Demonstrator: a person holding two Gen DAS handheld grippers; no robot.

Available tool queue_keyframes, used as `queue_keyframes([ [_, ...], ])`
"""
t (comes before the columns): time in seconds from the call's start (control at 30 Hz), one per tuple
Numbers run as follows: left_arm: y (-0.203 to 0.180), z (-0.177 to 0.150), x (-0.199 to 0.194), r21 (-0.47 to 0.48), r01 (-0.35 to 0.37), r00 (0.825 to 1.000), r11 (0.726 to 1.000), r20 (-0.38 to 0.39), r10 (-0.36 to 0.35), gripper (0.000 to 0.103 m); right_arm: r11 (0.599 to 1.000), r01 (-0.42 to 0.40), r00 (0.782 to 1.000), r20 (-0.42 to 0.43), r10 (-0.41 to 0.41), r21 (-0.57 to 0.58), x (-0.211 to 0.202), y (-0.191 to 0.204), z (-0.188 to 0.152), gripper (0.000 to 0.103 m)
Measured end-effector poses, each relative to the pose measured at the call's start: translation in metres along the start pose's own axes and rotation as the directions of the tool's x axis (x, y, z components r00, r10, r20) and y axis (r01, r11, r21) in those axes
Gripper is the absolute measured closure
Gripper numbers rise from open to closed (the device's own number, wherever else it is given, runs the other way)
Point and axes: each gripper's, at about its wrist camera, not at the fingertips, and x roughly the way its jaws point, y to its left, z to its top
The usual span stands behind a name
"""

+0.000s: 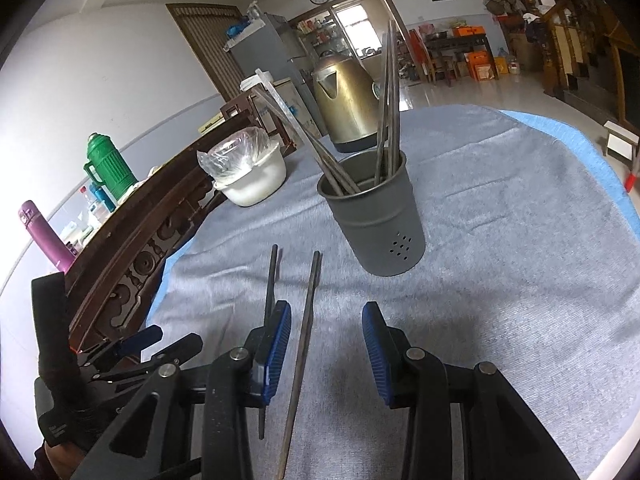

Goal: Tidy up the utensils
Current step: 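Lower both open tools toward the last two dark chopsticks, then close the left tool on one chopstick while the right tool grasps the other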

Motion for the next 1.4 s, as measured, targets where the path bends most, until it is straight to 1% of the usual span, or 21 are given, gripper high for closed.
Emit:
queue_keyframes([
  [0.67,0.007,-0.002,0.014,-0.004,-0.001,0.999,1.000,-0.032,0.001,0.030,1.000,-0.003,0.999,-0.034,0.003,-0.022,0.014,0.013,-0.003,0.062],
  [1.4,0.017,-0.003,0.029,-0.016,-0.004,0.998,1.000,-0.066,0.002,0.030,0.999,0.010,0.995,-0.094,-0.015,-0.045,0.035,0.022,-0.010,0.062],
])
